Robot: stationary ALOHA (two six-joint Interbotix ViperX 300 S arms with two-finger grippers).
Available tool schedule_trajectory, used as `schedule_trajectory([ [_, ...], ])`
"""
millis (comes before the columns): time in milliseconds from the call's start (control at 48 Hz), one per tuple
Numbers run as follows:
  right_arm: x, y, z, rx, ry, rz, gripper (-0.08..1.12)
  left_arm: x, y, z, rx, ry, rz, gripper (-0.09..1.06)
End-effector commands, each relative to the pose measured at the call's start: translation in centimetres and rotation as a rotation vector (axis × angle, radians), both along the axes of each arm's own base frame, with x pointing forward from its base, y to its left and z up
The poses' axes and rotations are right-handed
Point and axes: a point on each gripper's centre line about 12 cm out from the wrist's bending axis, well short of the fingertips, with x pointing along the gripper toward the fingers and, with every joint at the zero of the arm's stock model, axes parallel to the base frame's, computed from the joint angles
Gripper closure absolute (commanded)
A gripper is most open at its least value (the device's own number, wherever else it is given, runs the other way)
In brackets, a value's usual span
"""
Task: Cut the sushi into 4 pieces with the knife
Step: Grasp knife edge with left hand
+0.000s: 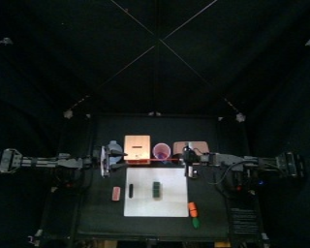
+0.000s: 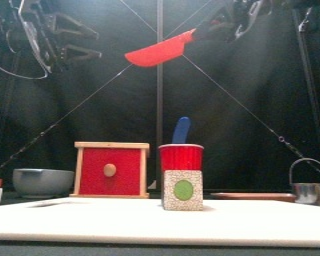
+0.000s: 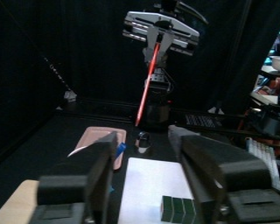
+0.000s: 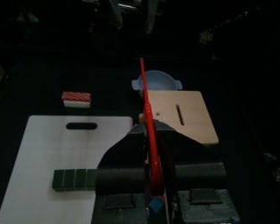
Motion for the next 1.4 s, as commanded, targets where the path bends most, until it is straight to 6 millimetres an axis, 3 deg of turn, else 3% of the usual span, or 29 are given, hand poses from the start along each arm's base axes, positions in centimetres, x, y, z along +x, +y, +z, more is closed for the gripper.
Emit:
schedule_trajectory([
  [21, -1.1, 0.4, -1.0, 0.016, -0.13, 0.016, 0.9, 0.6, -0.3, 0.6, -0.006, -0.011, -0.01, -0.01],
  [250, -1.6, 0.7, -5.6, 0.113, -0.156, 0.005, 0.91, 3.0, -1.4, -0.9, 0.011, 0.067, -0.064, -0.04],
  [458, -1.4, 0.8, -7.3, 0.15, -0.148, -0.007, 0.9, 5.8, -1.5, -2.4, 0.025, 0.126, -0.074, -0.04],
  [750, -1.1, 0.8, -7.6, 0.146, -0.14, -0.005, 0.9, 8.3, -1.2, -4.4, 0.024, 0.155, -0.065, 0.03],
  [1000, -1.1, 0.8, -7.7, 0.146, -0.138, -0.005, 0.9, 9.4, -0.7, -4.6, 0.024, 0.151, -0.049, 0.12],
  [1396, -1.1, 0.8, -7.9, 0.144, -0.132, -0.005, 0.91, 10.5, 0.2, -4.9, 0.029, 0.158, -0.029, 0.13],
])
